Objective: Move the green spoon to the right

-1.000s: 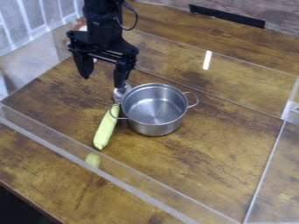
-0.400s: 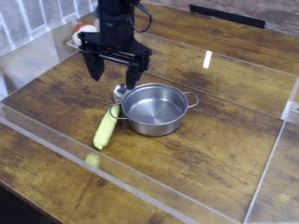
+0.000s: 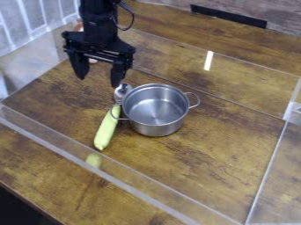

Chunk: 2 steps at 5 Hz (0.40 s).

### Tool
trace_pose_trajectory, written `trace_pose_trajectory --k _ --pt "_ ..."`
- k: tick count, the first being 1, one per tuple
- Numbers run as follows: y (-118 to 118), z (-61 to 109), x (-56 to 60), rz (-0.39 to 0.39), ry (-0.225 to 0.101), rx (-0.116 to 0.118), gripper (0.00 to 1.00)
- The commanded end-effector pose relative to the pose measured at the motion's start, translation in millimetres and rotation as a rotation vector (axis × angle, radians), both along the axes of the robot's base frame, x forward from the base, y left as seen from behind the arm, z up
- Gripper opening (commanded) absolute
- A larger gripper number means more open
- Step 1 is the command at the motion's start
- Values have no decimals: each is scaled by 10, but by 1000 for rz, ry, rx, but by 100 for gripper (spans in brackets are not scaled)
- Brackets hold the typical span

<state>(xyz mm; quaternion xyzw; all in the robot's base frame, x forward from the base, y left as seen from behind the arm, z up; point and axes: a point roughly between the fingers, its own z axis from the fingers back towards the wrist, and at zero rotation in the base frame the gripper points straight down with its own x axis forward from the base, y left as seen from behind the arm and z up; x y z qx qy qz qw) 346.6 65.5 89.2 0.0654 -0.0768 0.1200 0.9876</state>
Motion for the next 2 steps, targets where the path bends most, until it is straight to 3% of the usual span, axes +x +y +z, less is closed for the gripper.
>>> trace_pose_trajectory --k 1,2 --pt "-43 363 103 -4 -97 14 100" --pt "-122 323 118 -16 -99 15 100"
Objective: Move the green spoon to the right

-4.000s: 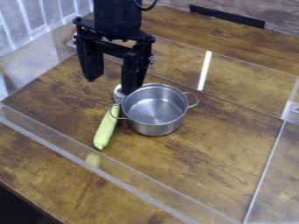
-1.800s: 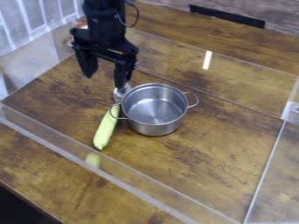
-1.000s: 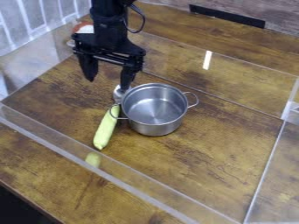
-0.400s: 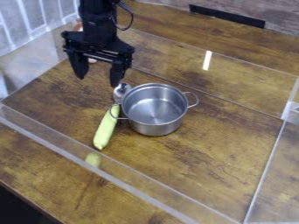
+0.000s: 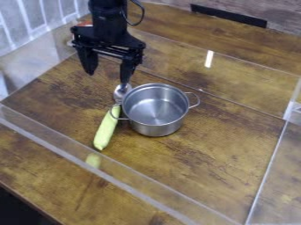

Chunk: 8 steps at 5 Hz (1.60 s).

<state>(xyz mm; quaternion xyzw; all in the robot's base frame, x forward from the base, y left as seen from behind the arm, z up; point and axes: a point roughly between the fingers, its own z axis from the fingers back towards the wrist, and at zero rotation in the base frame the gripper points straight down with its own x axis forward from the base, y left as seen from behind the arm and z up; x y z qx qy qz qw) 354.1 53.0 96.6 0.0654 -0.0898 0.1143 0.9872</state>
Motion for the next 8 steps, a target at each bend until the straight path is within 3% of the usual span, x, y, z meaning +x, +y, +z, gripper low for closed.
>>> trace_pose_trajectory --k 1,2,3,5,6,7,8 --pt "26 58 -43 37 -43 10 100" --pt "-65 -189 -283 48 -21 9 100" --pt "-140 -421 -454 49 -18 5 100" --pt "207 -677 -471 88 -30 -2 100" --pt "198 -653 -408 111 -32 -3 100" --pt "132 -633 -363 118 -32 -6 0" --pt "104 -614 -267 110 -37 -9 0"
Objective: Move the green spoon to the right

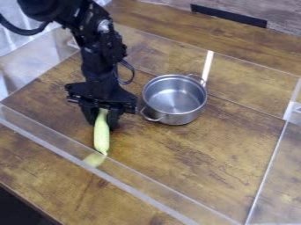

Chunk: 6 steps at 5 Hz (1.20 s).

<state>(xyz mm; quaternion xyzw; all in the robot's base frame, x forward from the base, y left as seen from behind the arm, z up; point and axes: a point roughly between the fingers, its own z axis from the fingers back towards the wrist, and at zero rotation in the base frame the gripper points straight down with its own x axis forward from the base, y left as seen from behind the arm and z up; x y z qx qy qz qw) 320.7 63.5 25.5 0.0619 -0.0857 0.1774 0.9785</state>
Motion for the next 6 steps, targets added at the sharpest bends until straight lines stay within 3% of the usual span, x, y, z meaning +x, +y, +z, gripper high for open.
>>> trace_pose_trajectory --k 1,4,5,6 --pt "-4 118 145 -8 -34 6 100" --pt "213 160 62 -31 -21 -1 100" --pt "227 180 53 -6 -14 1 0" --pt "237 199 73 12 -12 -1 100"
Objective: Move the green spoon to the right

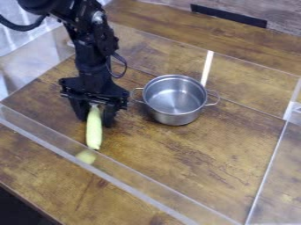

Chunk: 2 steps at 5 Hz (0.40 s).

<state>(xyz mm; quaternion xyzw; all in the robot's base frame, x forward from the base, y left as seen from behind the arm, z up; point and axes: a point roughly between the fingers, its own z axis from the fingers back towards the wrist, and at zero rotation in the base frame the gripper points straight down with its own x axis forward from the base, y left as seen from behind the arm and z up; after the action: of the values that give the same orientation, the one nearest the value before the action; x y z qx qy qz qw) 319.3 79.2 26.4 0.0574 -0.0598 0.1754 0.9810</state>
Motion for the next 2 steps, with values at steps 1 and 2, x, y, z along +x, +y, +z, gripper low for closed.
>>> trace_pose_trajectory --k 1,2 --pt "15 204 60 -36 -60 12 0" --pt "-45 218 26 -82 -59 7 0"
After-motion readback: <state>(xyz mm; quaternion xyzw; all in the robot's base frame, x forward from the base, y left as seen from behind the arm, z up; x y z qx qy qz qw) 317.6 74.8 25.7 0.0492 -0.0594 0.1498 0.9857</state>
